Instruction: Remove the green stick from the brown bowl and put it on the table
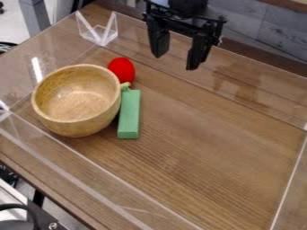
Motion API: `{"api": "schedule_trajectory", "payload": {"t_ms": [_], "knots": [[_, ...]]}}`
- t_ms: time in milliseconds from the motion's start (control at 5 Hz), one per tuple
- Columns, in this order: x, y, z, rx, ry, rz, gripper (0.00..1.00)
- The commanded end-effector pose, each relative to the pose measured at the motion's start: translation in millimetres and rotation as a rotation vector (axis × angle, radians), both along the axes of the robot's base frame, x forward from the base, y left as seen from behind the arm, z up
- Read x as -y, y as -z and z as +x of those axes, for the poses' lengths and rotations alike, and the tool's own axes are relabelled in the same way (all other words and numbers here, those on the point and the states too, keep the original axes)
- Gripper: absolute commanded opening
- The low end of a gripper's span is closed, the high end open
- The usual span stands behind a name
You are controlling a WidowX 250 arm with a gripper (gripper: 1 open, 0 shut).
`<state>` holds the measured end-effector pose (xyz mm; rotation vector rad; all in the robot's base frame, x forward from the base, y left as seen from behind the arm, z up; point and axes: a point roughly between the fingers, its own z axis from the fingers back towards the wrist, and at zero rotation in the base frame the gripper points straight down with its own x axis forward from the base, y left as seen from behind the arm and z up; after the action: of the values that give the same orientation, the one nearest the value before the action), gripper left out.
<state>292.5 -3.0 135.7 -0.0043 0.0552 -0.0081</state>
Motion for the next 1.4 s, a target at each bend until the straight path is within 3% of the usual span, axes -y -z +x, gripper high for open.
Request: {"api": "schedule_trajectory", "payload": {"t_ms": [0,200,600,1000,1200], "knots": [[-3.8,16.3,-5.2,-0.023,-0.009,-0.001,1.00],[-36.8,26.9,-18.0,-0.014,-0.058,0.006,1.00],[-92.9,39.1,-40.5,0.078,-0.116,0.012,1.00],[-163.2,29.1,-43.1,0.137,-0.080,0.002,1.00],[-161.9,35.8,-32.5,0.162,-0.204,0.009,1.00]]}}
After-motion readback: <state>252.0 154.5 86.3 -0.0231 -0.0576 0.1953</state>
